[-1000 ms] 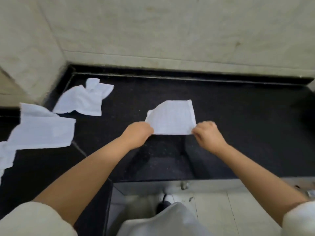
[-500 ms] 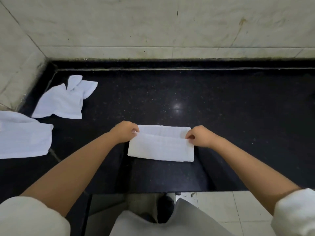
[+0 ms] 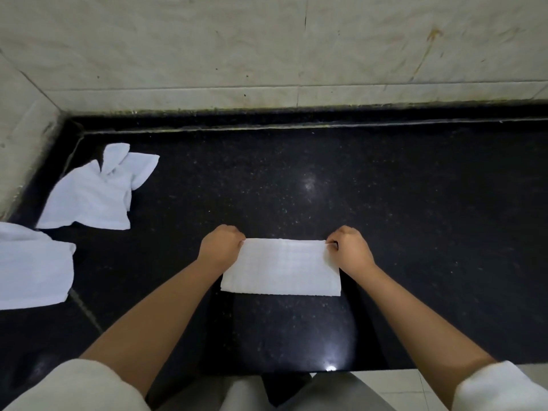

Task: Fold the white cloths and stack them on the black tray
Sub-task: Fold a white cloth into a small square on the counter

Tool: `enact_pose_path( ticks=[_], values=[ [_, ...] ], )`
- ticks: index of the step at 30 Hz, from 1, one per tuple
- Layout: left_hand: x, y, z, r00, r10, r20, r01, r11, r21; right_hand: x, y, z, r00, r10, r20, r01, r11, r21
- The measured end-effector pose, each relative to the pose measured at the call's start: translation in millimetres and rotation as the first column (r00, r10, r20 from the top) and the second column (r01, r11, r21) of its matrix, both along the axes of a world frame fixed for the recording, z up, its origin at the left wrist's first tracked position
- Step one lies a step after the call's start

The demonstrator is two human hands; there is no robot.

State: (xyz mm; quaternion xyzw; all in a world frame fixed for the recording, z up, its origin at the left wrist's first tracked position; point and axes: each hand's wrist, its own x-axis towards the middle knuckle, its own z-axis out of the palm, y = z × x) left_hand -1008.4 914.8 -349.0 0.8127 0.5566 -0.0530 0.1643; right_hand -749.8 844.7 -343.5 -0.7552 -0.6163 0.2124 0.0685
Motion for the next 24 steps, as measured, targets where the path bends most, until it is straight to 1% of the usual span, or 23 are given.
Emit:
enact_pose_path(
  ticks=[5,8,11,13,15,17,20,21,22,23,24],
  values=[
    [-2,1,-4,0.999,-0.043,-0.001,0.043,0.999,0.026,-7,-3,-7,0.997,0.029,0.065,-0.031,0.999,0.029],
    [1,4,-4,0.998,-0.053,-0.044,0.054,0.998,0.025,-10,-6,-8,0.997,0.013,0.081,-0.015,1.0,0.021],
    [4,4,-2,0.993,-0.069,-0.097,0.071,0.997,0.017,-12,-2,-5,0.993,0.015,0.117,-0.012,1.0,-0.026],
    [3,3,-1,0.989,-0.091,-0.116,0.094,0.995,0.022,-13,1,-2,0.984,0.064,0.164,-0.051,0.996,-0.079],
    [-2,3,4,0.99,-0.103,-0.094,0.107,0.994,0.031,-12,3,2,0.98,0.094,0.178,-0.073,0.99,-0.118],
    [-6,6,15,0.996,-0.084,-0.02,0.085,0.996,0.036,-10,3,10,0.977,0.111,0.181,-0.091,0.989,-0.115],
    [-12,15,47,0.996,-0.076,0.053,0.075,0.997,0.025,-8,10,33,0.956,0.167,0.243,-0.168,0.986,-0.017],
    [-16,19,59,0.992,-0.1,0.072,0.097,0.994,0.055,-8,14,44,0.95,0.169,0.264,-0.184,0.982,0.035],
    [-20,23,69,0.987,-0.13,0.096,0.119,0.987,0.107,-8,18,55,0.946,0.164,0.279,-0.201,0.973,0.109],
    [-25,26,78,0.975,-0.172,0.143,0.144,0.971,0.189,-9,22,66,0.944,0.163,0.286,-0.229,0.949,0.217],
    [-31,29,86,0.955,-0.225,0.191,0.16,0.939,0.304,-9,25,77,0.945,0.162,0.284,-0.254,0.91,0.327]
  ],
)
